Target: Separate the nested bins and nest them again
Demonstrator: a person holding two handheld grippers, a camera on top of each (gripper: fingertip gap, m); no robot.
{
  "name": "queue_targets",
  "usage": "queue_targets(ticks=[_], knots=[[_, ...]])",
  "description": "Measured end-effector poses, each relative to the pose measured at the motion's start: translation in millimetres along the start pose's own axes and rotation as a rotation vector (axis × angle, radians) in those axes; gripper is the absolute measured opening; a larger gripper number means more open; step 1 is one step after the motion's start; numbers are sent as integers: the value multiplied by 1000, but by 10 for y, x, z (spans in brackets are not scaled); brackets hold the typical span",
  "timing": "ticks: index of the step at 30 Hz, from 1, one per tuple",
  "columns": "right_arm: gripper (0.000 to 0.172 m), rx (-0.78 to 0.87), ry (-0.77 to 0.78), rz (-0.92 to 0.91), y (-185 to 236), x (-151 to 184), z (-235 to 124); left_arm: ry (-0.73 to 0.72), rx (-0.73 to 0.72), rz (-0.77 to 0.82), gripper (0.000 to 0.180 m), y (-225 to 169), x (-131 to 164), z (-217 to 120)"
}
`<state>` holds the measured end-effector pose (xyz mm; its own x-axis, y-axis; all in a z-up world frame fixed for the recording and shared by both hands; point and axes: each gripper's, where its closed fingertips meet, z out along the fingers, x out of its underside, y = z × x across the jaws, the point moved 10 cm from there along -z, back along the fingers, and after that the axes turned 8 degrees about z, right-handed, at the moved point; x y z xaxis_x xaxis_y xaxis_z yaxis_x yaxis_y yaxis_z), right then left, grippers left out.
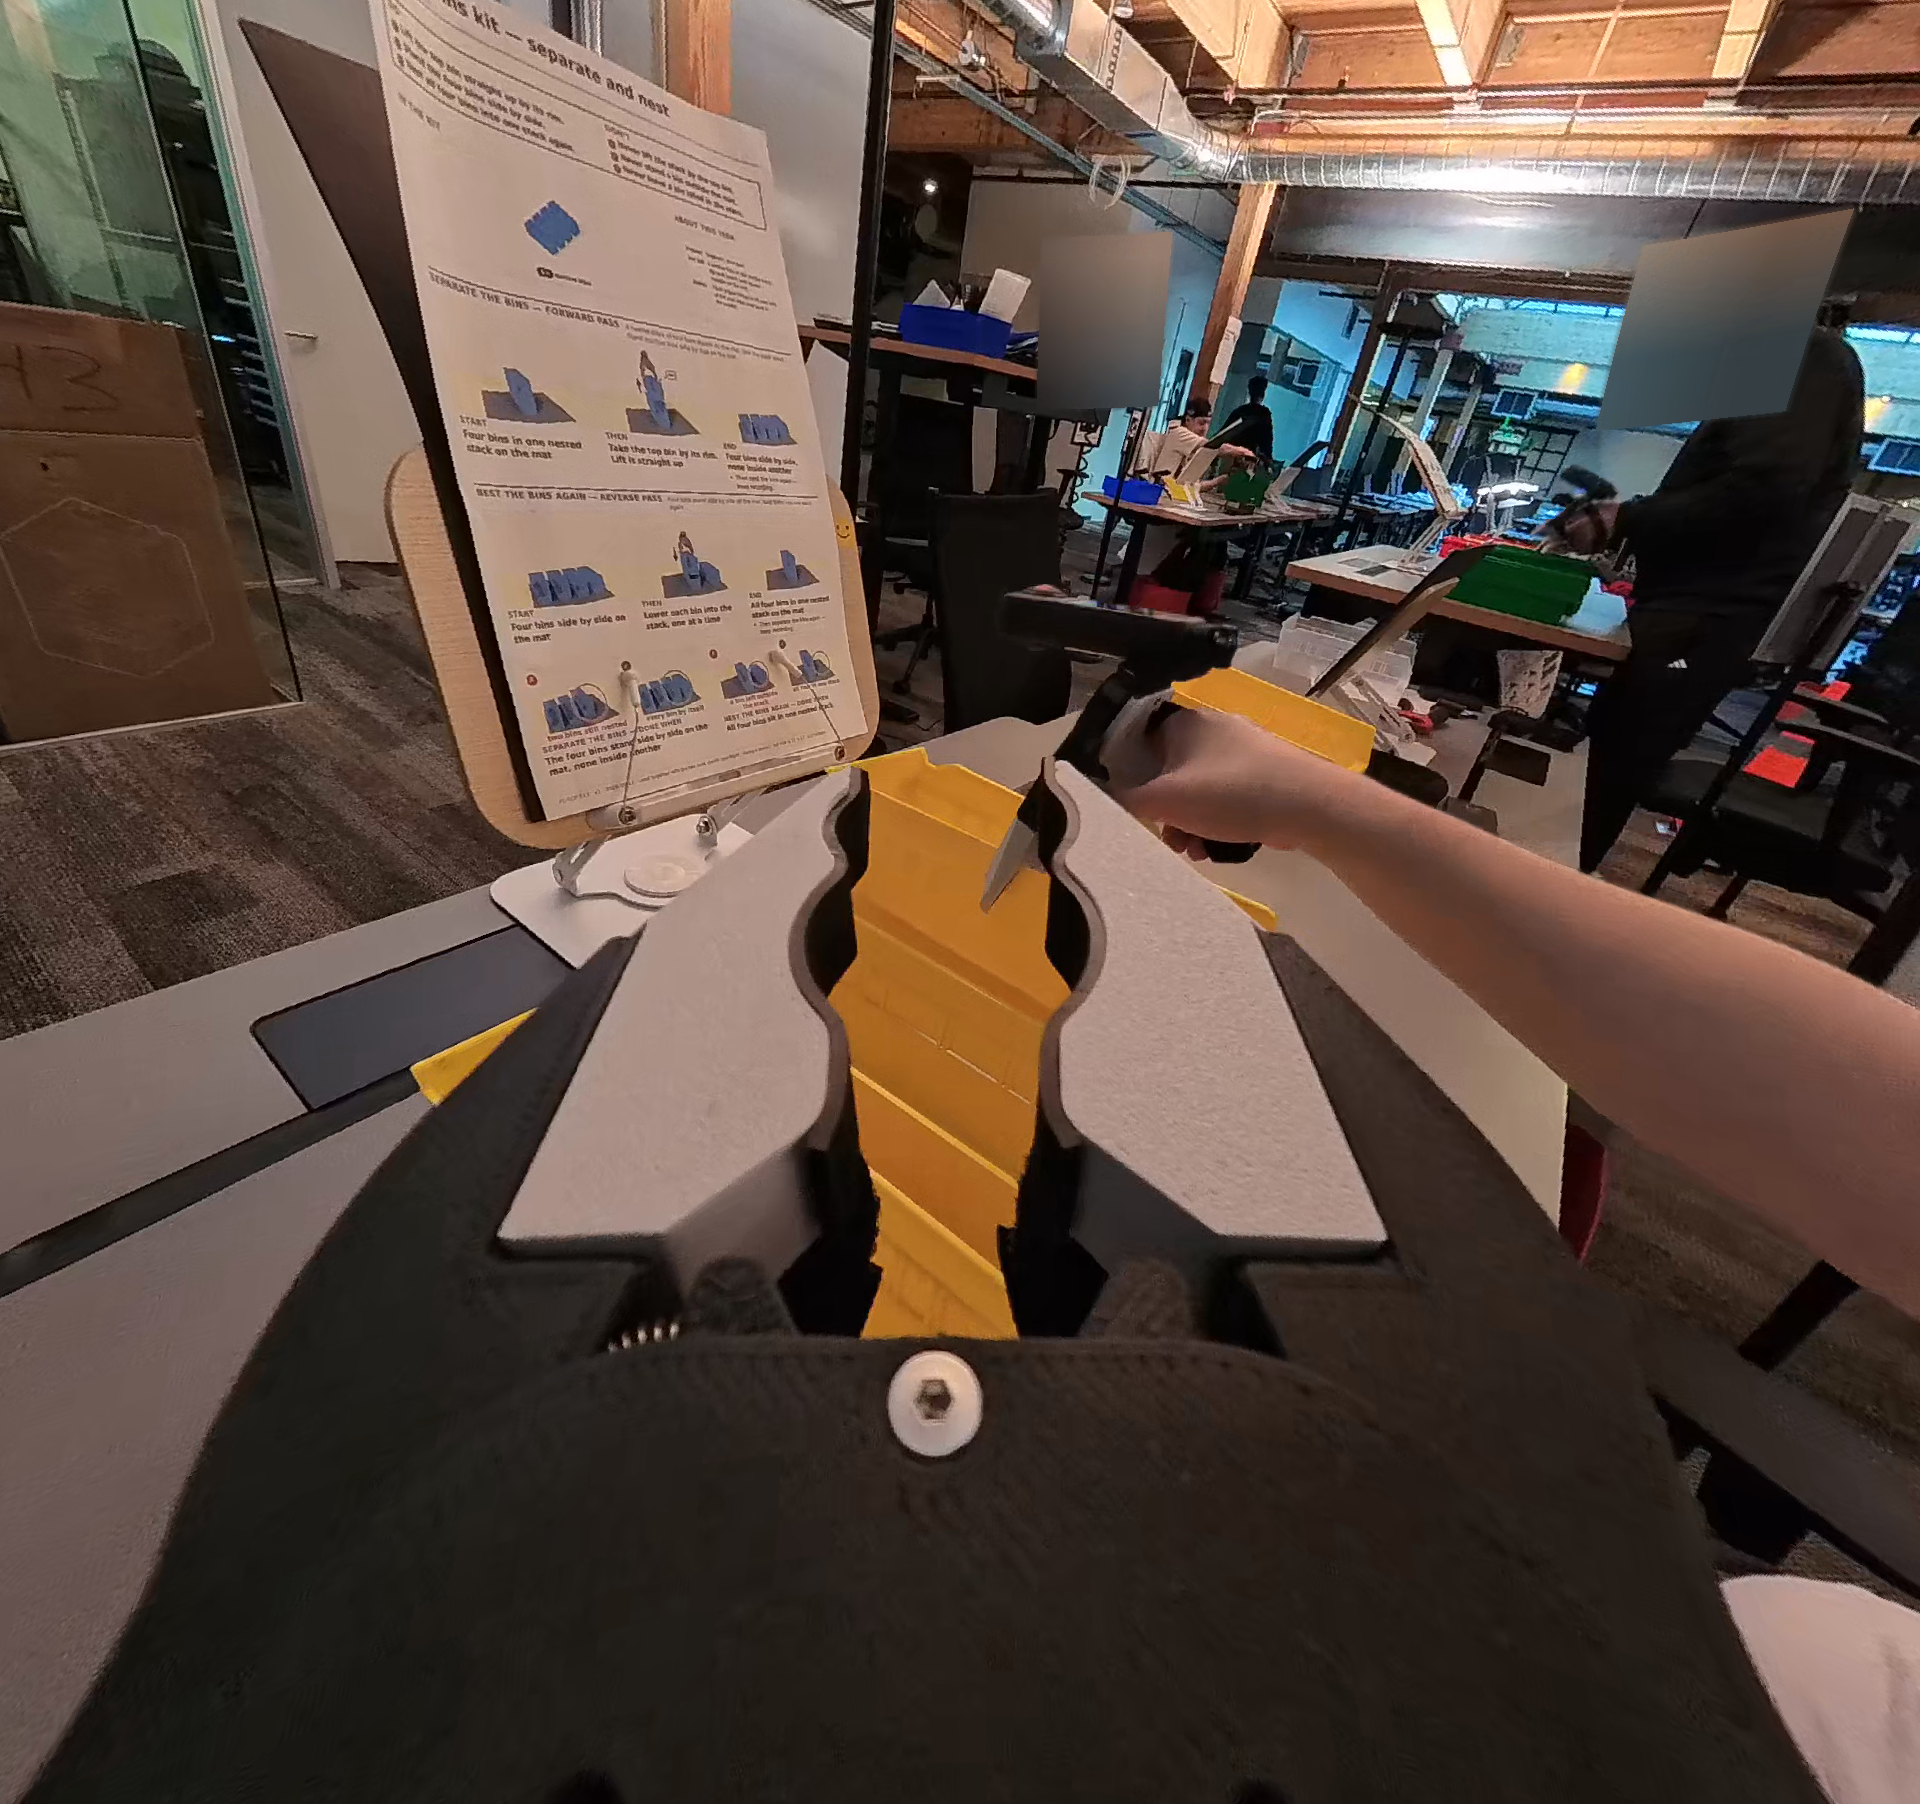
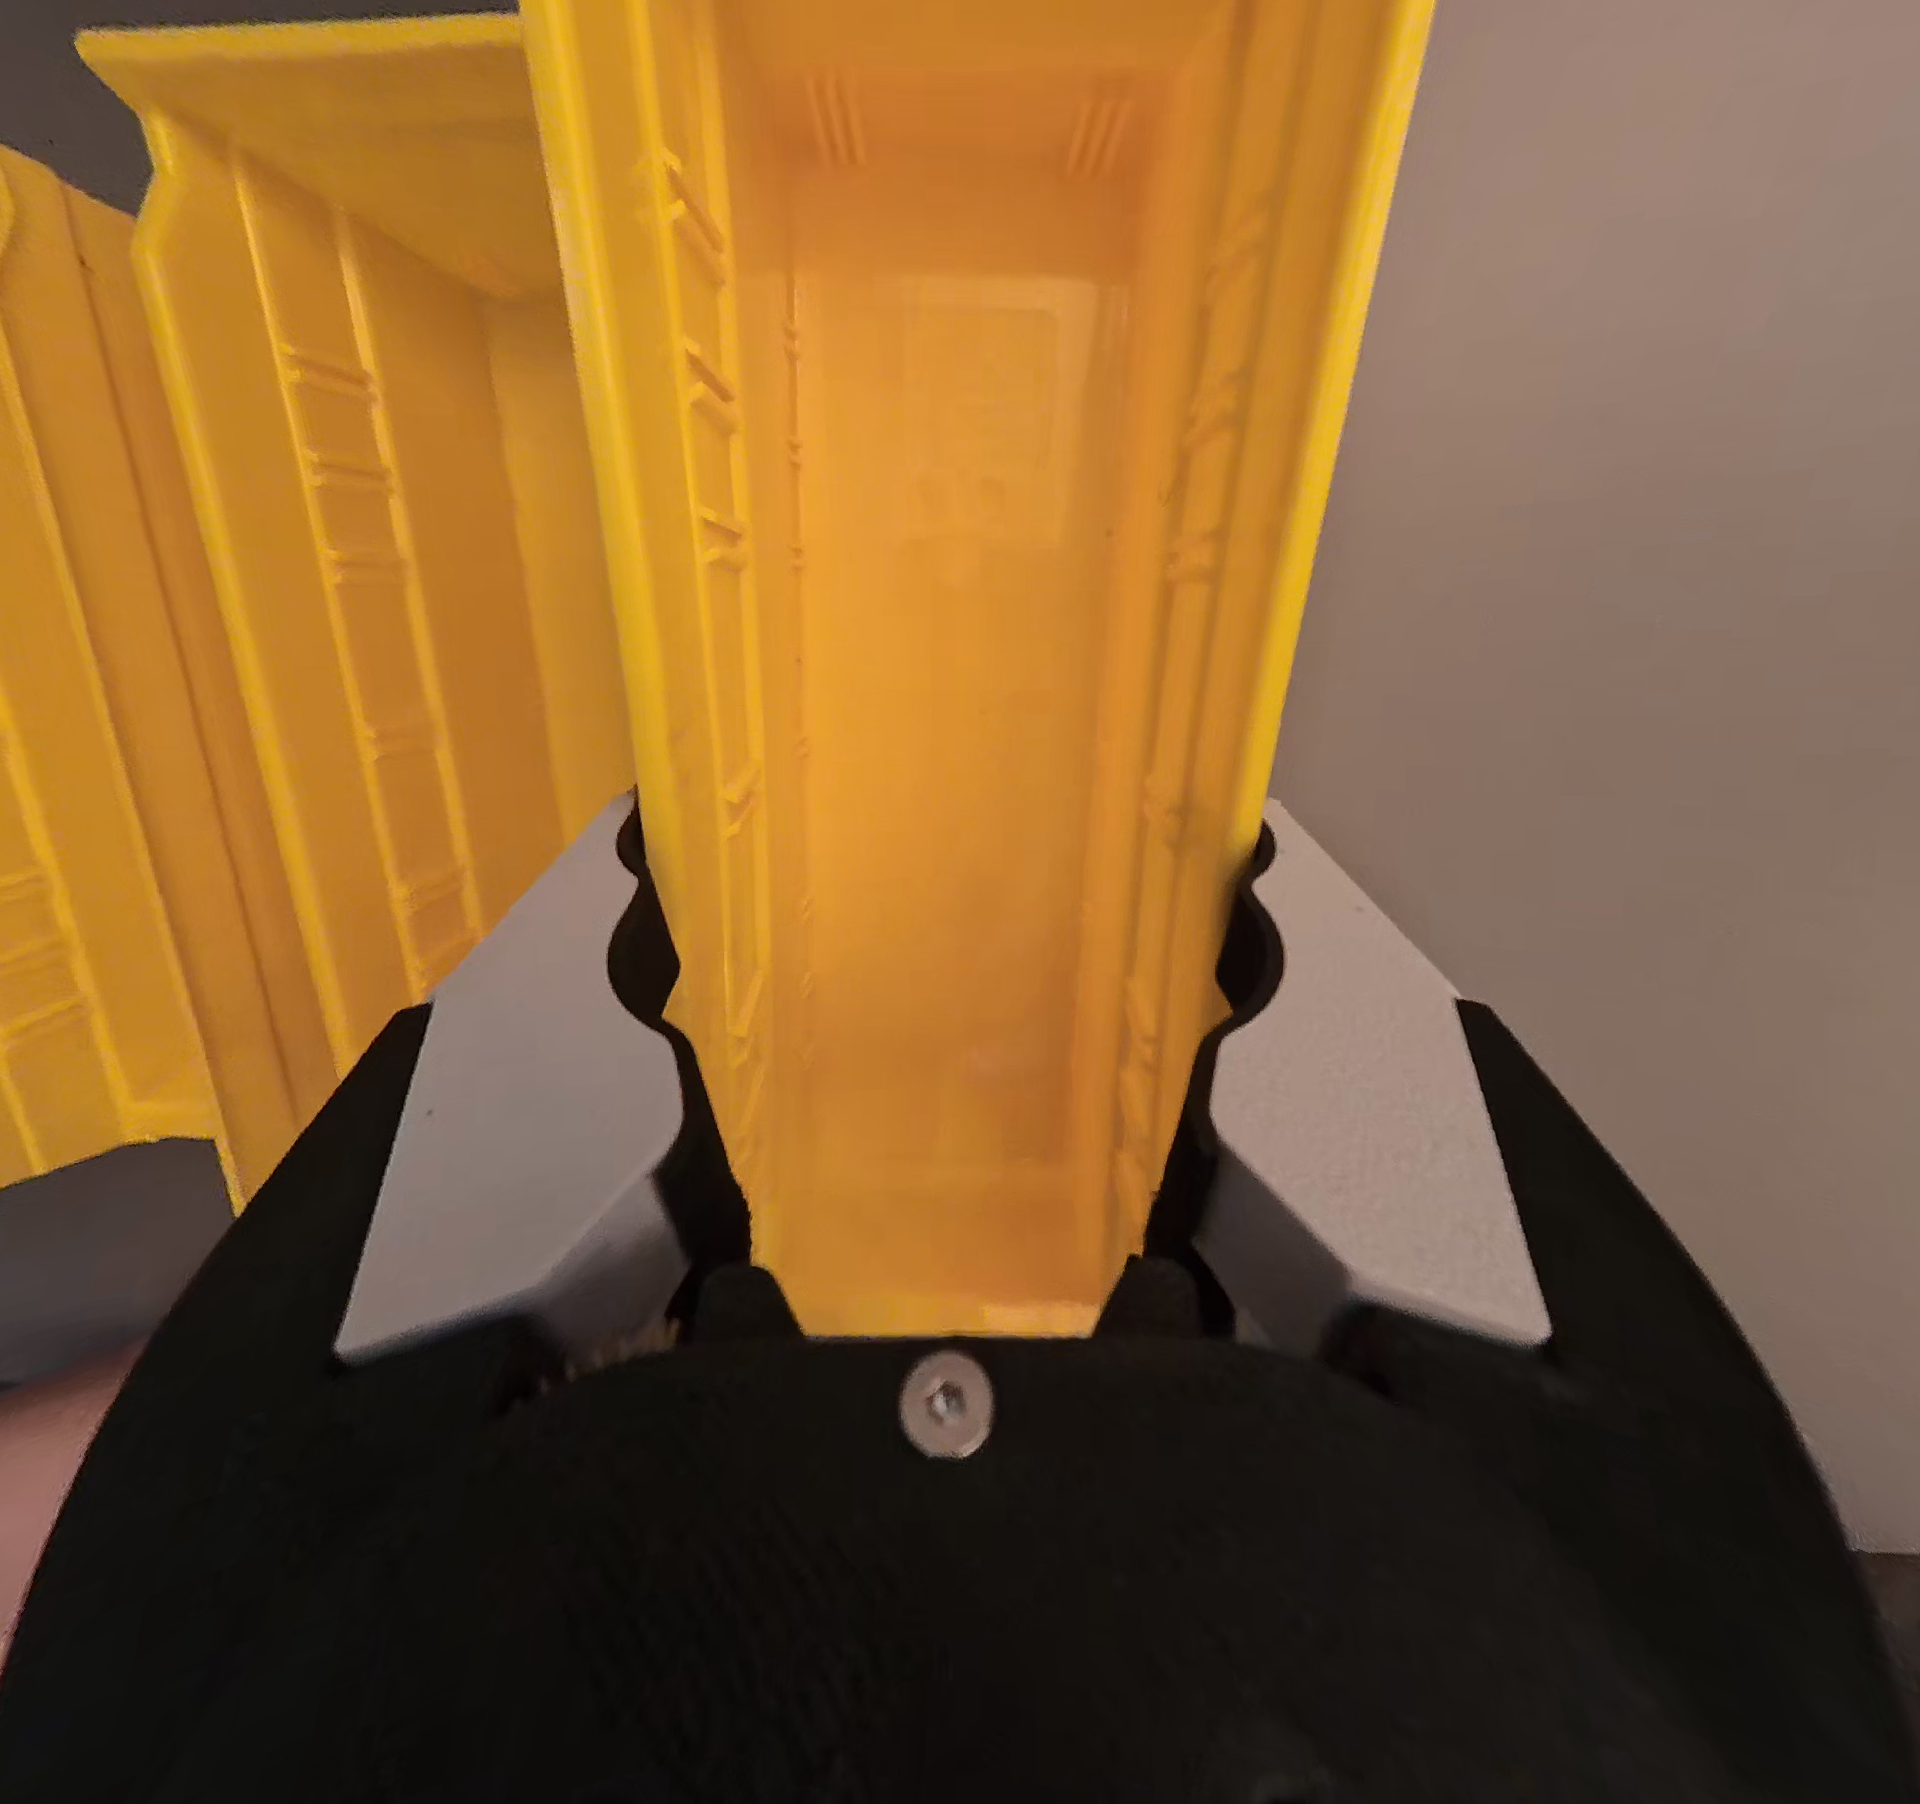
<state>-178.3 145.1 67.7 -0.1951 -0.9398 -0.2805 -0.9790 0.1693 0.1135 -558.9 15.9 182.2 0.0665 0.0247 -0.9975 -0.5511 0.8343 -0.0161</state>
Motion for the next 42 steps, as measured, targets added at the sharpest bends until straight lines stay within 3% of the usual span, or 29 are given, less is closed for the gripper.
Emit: queue_targets(ticks=[19,23,30,33,39,42], knots=[[123,18,-7,-34,52,78,210,10,1,-2,31,3,10,18],[113,31,-128,-98,132,33,-24,12,0,0,31,-2,10,23],[108,-195,-315,-272,514,237,-528,20,2,-1,31,-3,17,37],[109,-282,-238,-285,717,404,-418,20,0,0,31,-5,14,37],[116,-172,1,-285,996,481,131,24,2,7,31,-32,11,29],[116,-104,29,-277,1053,436,222,19,7,8,31,-31,5,23]])
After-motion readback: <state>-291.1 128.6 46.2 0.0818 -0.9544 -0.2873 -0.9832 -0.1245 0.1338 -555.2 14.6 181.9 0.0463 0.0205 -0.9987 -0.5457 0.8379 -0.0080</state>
